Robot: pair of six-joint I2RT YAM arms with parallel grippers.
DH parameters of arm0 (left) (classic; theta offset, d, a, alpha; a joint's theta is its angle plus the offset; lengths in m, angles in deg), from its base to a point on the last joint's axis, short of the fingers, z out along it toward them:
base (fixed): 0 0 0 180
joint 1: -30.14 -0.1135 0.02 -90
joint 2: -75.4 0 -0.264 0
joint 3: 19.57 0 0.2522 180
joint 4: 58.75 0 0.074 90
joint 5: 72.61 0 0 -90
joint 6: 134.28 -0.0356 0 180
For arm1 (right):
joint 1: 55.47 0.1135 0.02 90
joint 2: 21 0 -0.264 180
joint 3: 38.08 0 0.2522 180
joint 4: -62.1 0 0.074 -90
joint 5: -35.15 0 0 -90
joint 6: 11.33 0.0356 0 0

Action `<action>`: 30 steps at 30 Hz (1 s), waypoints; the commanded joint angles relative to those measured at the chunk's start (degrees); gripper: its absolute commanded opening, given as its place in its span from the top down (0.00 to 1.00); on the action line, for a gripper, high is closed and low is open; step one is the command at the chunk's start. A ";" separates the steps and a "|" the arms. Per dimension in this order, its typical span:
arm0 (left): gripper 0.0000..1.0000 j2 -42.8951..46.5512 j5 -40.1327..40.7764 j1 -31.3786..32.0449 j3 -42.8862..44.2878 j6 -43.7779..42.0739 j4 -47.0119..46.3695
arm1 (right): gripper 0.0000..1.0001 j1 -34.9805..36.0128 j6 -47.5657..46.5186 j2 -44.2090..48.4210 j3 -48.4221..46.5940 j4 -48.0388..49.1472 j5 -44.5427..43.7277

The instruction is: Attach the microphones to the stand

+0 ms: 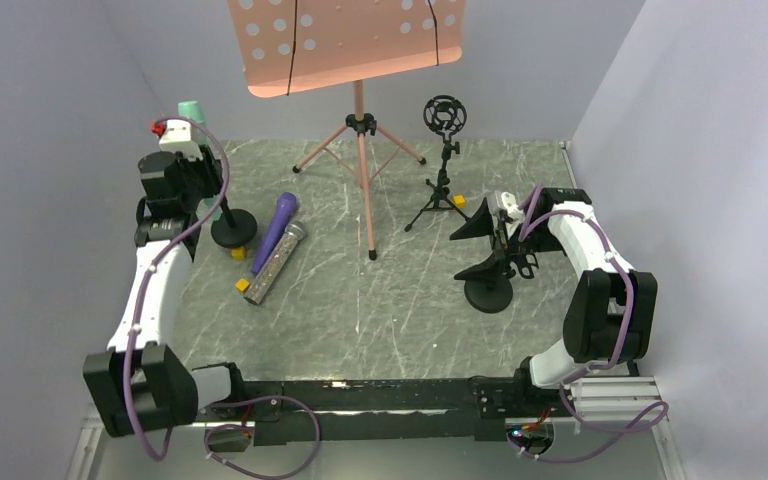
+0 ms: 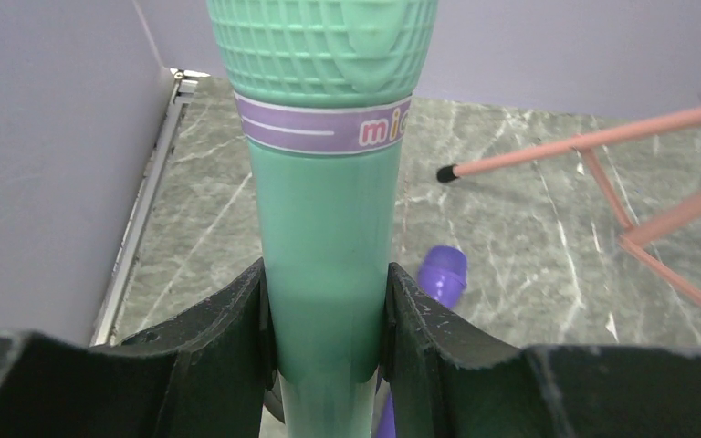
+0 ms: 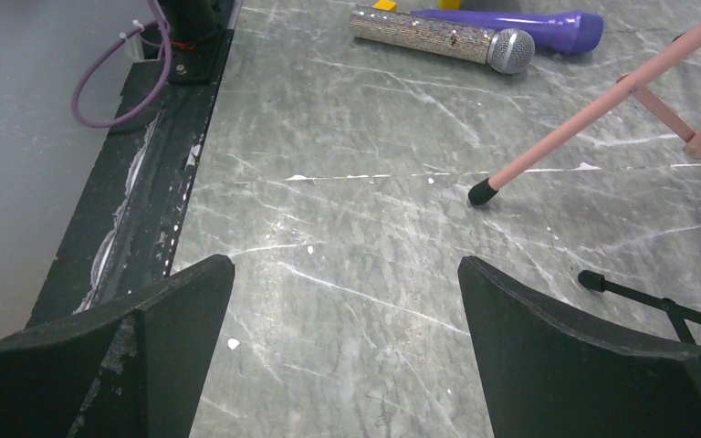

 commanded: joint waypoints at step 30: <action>0.04 -11.70 0.83 -4.93 3.00 0.63 -14.77 | 0.00 -0.98 -2.12 1.12 -0.40 0.14 -0.31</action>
